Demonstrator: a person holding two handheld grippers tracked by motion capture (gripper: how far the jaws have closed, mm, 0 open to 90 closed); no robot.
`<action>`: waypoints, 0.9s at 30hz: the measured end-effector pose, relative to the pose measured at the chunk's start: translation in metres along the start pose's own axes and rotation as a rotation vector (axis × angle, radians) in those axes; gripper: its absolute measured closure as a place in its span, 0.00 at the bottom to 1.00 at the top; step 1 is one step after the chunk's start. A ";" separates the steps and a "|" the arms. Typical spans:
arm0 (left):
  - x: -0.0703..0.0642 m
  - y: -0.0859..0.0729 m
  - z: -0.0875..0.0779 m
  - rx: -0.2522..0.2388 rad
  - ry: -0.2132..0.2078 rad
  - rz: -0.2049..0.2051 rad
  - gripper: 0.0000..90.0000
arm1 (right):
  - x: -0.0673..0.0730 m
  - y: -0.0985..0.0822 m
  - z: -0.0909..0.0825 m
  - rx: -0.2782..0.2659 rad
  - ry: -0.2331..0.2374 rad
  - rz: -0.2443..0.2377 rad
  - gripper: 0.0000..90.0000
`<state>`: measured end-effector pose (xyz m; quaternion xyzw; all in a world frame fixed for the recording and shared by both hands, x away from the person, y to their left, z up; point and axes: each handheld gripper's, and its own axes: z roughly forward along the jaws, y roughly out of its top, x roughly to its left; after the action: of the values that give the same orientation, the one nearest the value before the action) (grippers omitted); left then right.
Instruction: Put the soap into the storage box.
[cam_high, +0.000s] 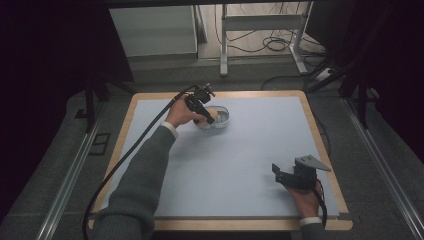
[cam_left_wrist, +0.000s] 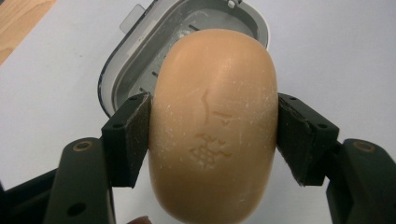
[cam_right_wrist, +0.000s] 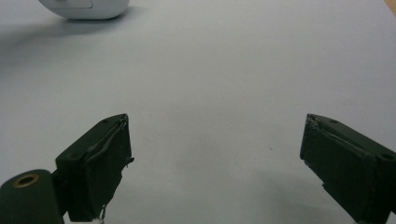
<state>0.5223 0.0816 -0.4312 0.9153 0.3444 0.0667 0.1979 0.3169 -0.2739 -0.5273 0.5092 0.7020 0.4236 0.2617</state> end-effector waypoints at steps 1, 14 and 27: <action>0.000 0.001 0.001 0.002 0.003 -0.001 0.36 | 0.000 0.000 0.000 0.000 0.001 0.001 0.10; 0.004 0.016 0.002 0.013 0.010 0.015 0.36 | 0.000 0.000 0.000 0.007 0.002 -0.001 0.10; 0.007 0.030 0.028 0.052 0.007 0.030 0.36 | 0.000 0.000 0.000 0.006 0.002 -0.003 0.10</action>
<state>0.5533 0.0568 -0.4444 0.9249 0.3331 0.0642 0.1719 0.3173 -0.2736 -0.5274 0.5085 0.7043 0.4216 0.2601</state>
